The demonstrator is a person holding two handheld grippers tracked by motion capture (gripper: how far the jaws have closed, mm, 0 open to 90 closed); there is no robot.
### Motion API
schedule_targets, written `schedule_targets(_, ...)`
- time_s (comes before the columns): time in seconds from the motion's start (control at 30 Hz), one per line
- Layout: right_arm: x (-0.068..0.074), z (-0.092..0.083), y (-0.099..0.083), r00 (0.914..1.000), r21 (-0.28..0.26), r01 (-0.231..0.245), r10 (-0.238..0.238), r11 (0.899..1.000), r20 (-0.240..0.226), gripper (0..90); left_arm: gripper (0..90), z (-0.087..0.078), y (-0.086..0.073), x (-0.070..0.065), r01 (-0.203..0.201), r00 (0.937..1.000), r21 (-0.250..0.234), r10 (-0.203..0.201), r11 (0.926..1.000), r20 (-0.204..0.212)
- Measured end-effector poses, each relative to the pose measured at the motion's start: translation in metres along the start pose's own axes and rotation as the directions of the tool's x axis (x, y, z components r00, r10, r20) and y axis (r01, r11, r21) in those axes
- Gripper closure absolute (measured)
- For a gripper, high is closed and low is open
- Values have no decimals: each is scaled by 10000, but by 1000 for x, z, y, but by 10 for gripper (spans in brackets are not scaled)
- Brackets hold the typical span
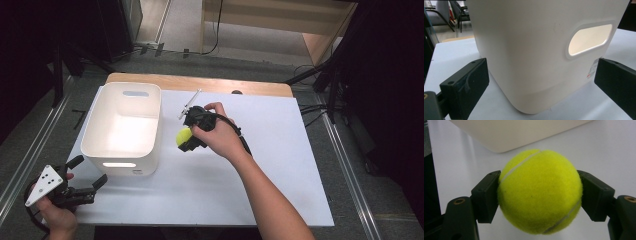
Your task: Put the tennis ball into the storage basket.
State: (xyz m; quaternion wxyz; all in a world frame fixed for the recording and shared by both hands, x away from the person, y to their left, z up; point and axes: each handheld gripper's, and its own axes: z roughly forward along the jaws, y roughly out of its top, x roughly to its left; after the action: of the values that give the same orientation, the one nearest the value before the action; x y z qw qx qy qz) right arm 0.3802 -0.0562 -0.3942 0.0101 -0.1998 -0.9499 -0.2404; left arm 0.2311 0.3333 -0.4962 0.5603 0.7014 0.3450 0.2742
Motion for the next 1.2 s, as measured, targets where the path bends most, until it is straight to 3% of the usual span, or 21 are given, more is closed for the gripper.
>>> schedule_targets(1.2,17,-27,53,9970,-302,772,-773,9966,-8,242,0,0,0,0,81,10000,-74,-81,9999,45)
